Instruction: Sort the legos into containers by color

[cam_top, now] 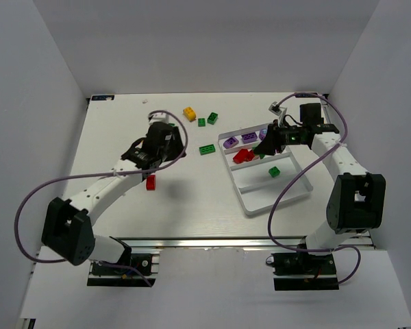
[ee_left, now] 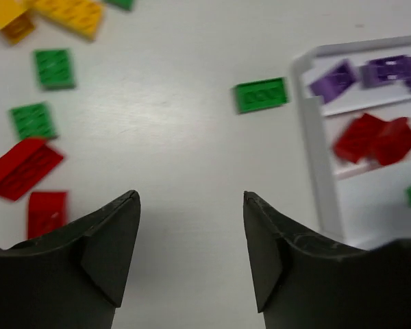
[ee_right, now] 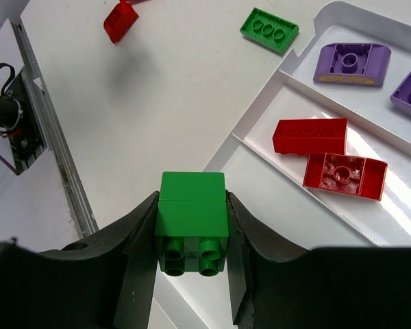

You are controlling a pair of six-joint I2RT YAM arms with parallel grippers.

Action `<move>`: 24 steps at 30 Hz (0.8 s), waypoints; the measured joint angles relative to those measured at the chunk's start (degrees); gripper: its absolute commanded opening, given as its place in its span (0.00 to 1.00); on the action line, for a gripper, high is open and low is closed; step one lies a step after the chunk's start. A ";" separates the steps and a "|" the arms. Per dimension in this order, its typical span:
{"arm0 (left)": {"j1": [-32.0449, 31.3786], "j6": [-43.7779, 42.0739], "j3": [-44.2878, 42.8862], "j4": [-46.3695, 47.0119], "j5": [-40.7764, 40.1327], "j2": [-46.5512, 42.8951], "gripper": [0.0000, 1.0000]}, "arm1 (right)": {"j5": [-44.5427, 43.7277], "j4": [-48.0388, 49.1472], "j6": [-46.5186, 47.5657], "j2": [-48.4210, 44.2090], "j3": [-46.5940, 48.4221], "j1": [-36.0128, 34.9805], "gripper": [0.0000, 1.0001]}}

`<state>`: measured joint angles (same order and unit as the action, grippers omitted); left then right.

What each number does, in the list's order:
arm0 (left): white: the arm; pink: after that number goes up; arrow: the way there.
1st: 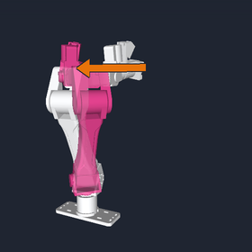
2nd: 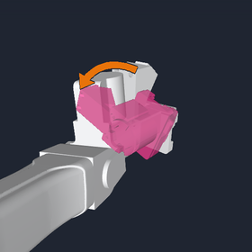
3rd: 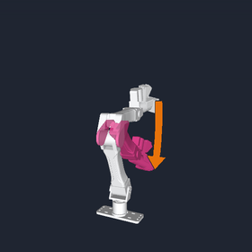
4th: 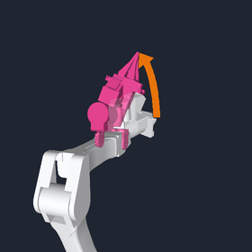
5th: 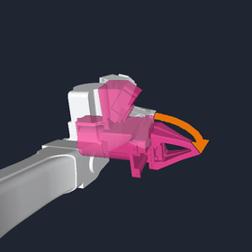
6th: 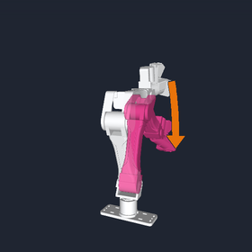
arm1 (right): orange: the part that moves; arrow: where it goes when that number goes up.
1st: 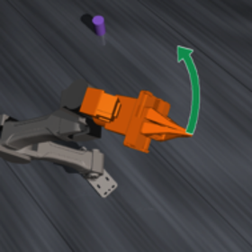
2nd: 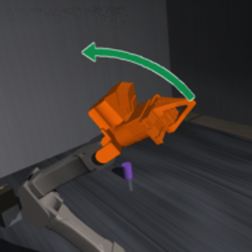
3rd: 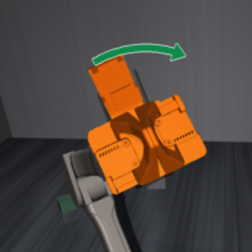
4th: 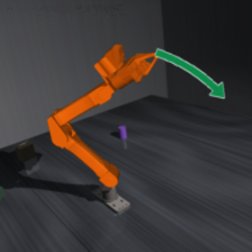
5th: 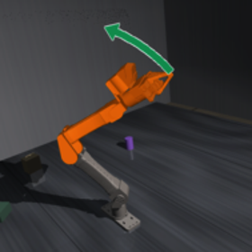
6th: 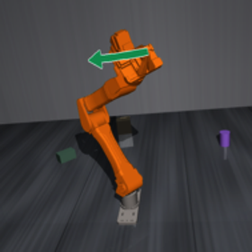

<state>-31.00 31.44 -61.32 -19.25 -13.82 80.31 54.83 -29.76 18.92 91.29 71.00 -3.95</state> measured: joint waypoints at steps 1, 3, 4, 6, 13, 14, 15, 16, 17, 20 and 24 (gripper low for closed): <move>0.74 0.48 1.77 -1.92 -1.66 -1.70 0.74 | -0.20 -0.11 0.02 0.15 0.07 -0.22 0.00; 2.69 1.42 5.51 -5.99 -4.09 -5.14 0.74 | -0.59 -0.26 0.04 0.39 0.09 -0.57 0.00; 3.56 1.62 6.84 -7.76 -4.90 -6.23 0.74 | -0.72 -0.31 0.07 0.59 0.13 -0.76 0.00; 5.99 1.57 9.16 -10.84 -5.73 -7.39 0.74 | -0.92 -0.35 0.22 1.01 0.24 -1.44 0.00; 9.99 -0.76 11.56 -15.02 -6.84 -3.76 0.70 | -1.77 -0.37 0.57 1.90 0.44 -3.21 0.00; 10.23 -1.36 11.74 -14.91 -6.78 -2.75 0.69 | -1.84 -0.35 0.57 1.90 0.44 -3.30 0.00; 10.40 -1.88 11.91 -14.69 -6.69 -1.75 0.66 | -1.97 -0.33 0.57 1.90 0.44 -3.34 0.00; 10.73 -2.58 12.22 -14.32 -6.47 -0.22 0.63 | -2.14 -0.33 0.55 1.90 0.44 -3.37 0.00; 11.06 -3.06 12.31 -14.01 -6.38 0.83 0.62 | -2.21 -0.28 0.52 1.90 0.44 -3.37 0.00; 12.17 -4.63 12.31 -12.26 -5.79 3.82 0.61 | -2.45 -0.20 0.46 1.90 0.44 -3.37 0.00; 13.25 -6.10 12.26 -10.19 -4.46 6.93 0.57 | -2.69 -0.15 0.37 1.90 0.44 -3.37 0.00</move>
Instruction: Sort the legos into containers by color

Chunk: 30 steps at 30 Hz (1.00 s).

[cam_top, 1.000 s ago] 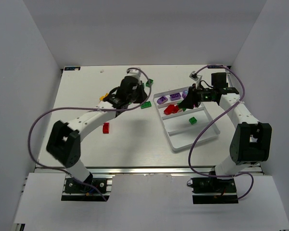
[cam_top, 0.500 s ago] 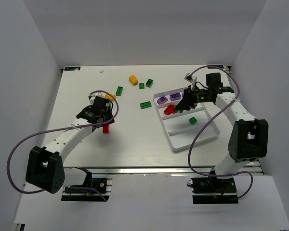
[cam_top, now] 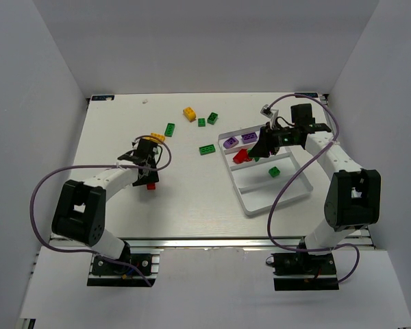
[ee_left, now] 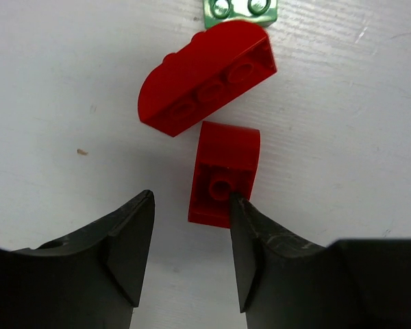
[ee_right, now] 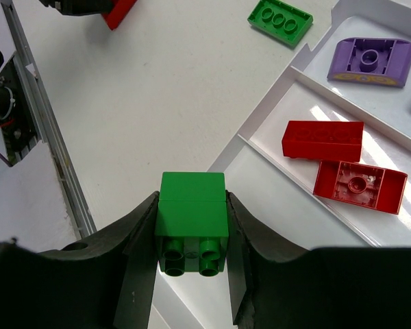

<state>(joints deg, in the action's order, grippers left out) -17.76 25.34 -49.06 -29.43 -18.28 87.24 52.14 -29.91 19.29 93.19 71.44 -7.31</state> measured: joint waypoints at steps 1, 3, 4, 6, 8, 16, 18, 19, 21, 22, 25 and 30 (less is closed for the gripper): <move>0.15 -0.35 -0.24 0.39 0.35 0.28 0.56 | -0.09 0.00 -0.02 0.00 0.00 0.00 0.00; 0.31 -0.85 -0.70 1.42 0.96 1.03 0.54 | -0.20 0.00 -0.09 0.00 0.00 0.00 0.00; 0.33 -1.05 -0.96 1.79 1.25 1.40 0.53 | -0.26 0.00 -0.15 0.00 0.00 0.00 0.00; 0.37 -1.36 -1.70 3.02 2.03 2.23 0.52 | -0.44 0.02 -0.24 0.00 0.00 0.00 0.00; 0.42 -1.53 -1.88 3.85 2.54 2.86 0.52 | -0.61 0.02 -0.42 0.00 0.00 0.00 0.00; 0.42 -1.31 -1.77 4.70 3.06 2.25 0.64 | -0.74 0.04 -0.79 0.00 0.00 0.00 0.00; 0.42 -1.03 -1.29 4.44 3.04 1.07 0.66 | -0.81 0.04 -0.83 0.00 0.00 0.00 0.00; 0.42 -0.87 -1.11 4.17 3.02 0.28 0.67 | -0.81 0.04 -0.85 0.00 0.00 0.00 0.00; 0.42 -0.44 -1.03 3.93 2.84 -1.53 0.66 | -0.81 0.07 -0.87 0.00 0.00 0.00 0.00; 0.42 -0.24 -1.03 4.00 2.80 -2.47 0.66 | -0.81 0.09 -0.90 0.00 0.00 -0.02 0.00; 0.42 0.44 -1.03 4.35 2.75 -5.16 0.65 | -0.81 0.11 -0.92 0.00 0.00 -0.02 0.00; 0.42 0.85 0.09 5.86 4.09 -6.54 0.66 | -0.79 0.42 -0.98 0.00 0.00 -0.11 0.00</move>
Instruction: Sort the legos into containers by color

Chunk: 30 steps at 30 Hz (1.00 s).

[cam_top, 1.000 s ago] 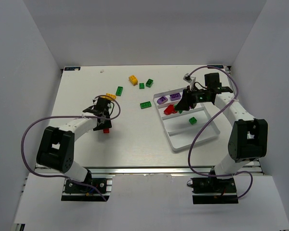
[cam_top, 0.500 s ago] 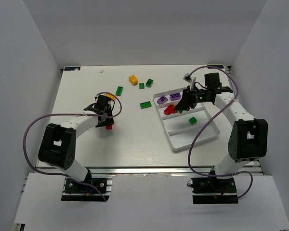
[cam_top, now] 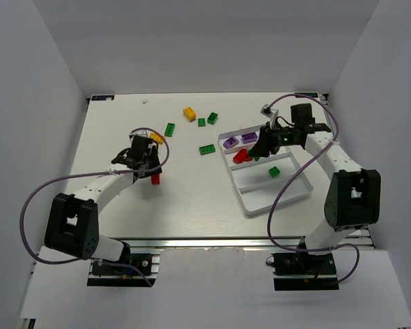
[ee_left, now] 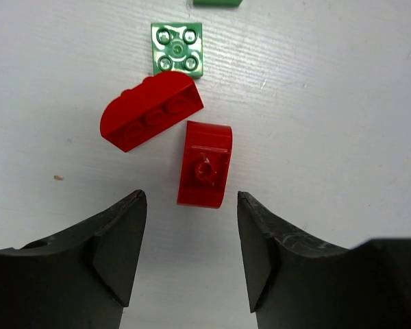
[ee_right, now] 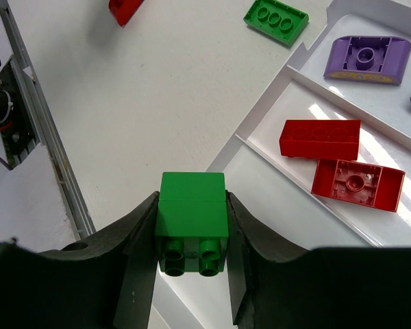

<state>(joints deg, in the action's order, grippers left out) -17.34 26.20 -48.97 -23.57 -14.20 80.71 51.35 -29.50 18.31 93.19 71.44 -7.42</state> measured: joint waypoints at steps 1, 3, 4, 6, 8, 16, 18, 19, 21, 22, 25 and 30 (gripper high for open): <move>0.00 0.02 0.28 0.17 0.24 0.09 0.66 | 0.00 0.04 -0.04 0.00 0.00 0.00 0.00; 0.00 0.02 0.83 0.28 0.96 0.42 0.66 | 0.00 0.07 -0.07 0.00 0.00 -0.11 0.00; 0.00 0.00 0.96 0.31 1.29 0.70 0.66 | 0.00 0.07 -0.09 0.00 0.00 -0.11 0.00; 0.00 -0.02 1.05 0.74 1.57 1.46 0.66 | 0.00 0.07 -0.09 0.00 0.00 -0.11 0.00; 0.00 -0.04 1.14 1.44 1.77 2.36 0.66 | 0.00 0.09 -0.09 0.00 0.00 -0.11 0.00; 0.00 -0.24 1.14 3.17 2.89 7.10 0.66 | 0.00 0.92 -0.13 0.00 -0.09 -0.13 0.00; 0.00 -0.24 1.14 3.41 2.93 7.93 0.64 | 0.00 0.94 -0.15 0.00 -0.09 -0.13 0.00; 0.00 -0.24 1.14 3.58 2.93 8.22 0.64 | 0.00 0.98 -0.15 0.00 -0.09 -0.13 0.00; 0.00 -0.22 1.14 4.09 2.91 8.72 0.60 | 0.00 0.98 -0.17 0.00 -0.09 -0.13 0.00; 0.00 -0.20 1.14 4.35 2.91 8.90 0.59 | 0.00 1.01 -0.20 0.00 -0.09 -0.13 0.00; 0.00 -0.20 1.16 4.81 2.95 9.01 0.56 | 0.00 1.03 -0.28 0.00 -0.09 -0.13 0.00; 0.00 0.22 1.62 6.14 3.06 9.01 0.51 | 0.00 1.11 -0.35 0.00 -0.09 -0.15 0.00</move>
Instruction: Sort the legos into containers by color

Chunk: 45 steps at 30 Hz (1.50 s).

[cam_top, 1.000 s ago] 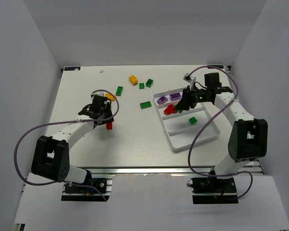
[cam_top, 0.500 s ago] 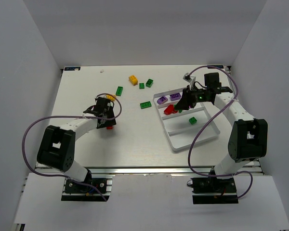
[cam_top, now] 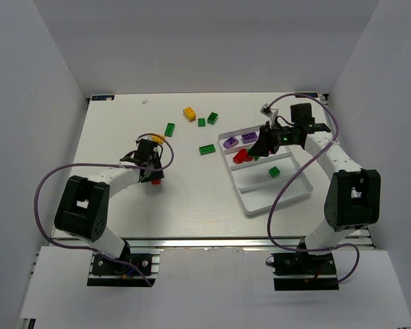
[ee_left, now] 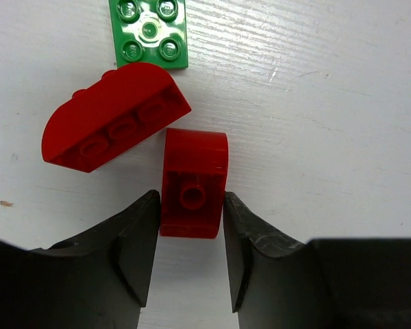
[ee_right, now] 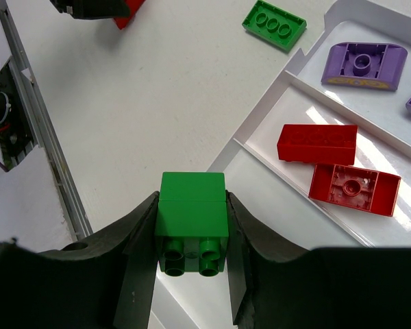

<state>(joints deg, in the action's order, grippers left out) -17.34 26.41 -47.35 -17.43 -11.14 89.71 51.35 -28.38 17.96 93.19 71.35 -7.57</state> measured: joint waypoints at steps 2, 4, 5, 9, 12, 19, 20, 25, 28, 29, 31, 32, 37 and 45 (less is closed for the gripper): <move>0.00 0.15 0.31 0.24 0.02 0.00 0.50 | 0.00 0.04 0.00 0.00 0.00 0.00 0.00; 0.00 0.26 0.74 0.76 0.04 0.00 0.48 | 0.00 0.07 -0.02 0.00 0.00 0.00 0.00; 0.00 0.42 0.94 1.07 0.02 -0.02 0.46 | 0.00 0.09 -0.02 0.00 -0.02 0.00 0.00; 0.00 0.61 1.33 1.75 0.44 -0.31 0.34 | 0.02 0.22 -0.15 0.00 -0.02 0.00 0.00; -0.11 1.05 2.12 2.10 1.86 -1.38 0.30 | 0.02 0.24 -0.20 0.00 -0.02 0.00 0.00; -5.33 3.43 3.39 7.67 6.91 -8.22 0.26 | 0.00 0.35 -0.59 0.00 -0.02 0.00 0.00; -6.38 3.78 3.39 9.29 7.98 -8.87 0.26 | 0.00 0.42 -0.63 0.00 -0.02 0.00 0.00; -11.41 5.97 1.57 17.05 13.86 -7.61 0.24 | 0.00 1.03 -0.79 -0.02 -0.02 -0.02 0.00; -13.29 7.04 -2.56 20.41 16.83 -3.02 0.24 | -0.02 1.33 -0.81 -0.09 -0.02 -0.02 0.00; -13.81 7.37 -4.28 21.44 17.59 -1.07 0.24 | -0.02 1.40 -0.81 -0.15 -0.02 -0.02 0.00; -14.82 7.96 -7.65 23.32 19.21 2.91 0.24 | -0.07 1.68 -0.81 -0.48 -0.31 0.00 0.00; -15.19 8.13 -9.35 23.85 19.82 4.74 0.24 | -0.15 1.73 -0.79 -0.83 -0.66 0.00 0.00; -17.00 8.79 -18.58 25.27 22.75 14.29 0.24 | -0.24 1.81 -0.76 -2.58 -2.34 0.00 0.00; -19.10 8.98 -29.81 24.44 25.42 24.90 0.28 | -0.44 1.92 -0.48 -4.66 -4.55 0.39 0.00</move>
<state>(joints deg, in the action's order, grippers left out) -36.45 35.40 -77.17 7.01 14.28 114.61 50.92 -26.46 17.47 88.53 66.81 -7.18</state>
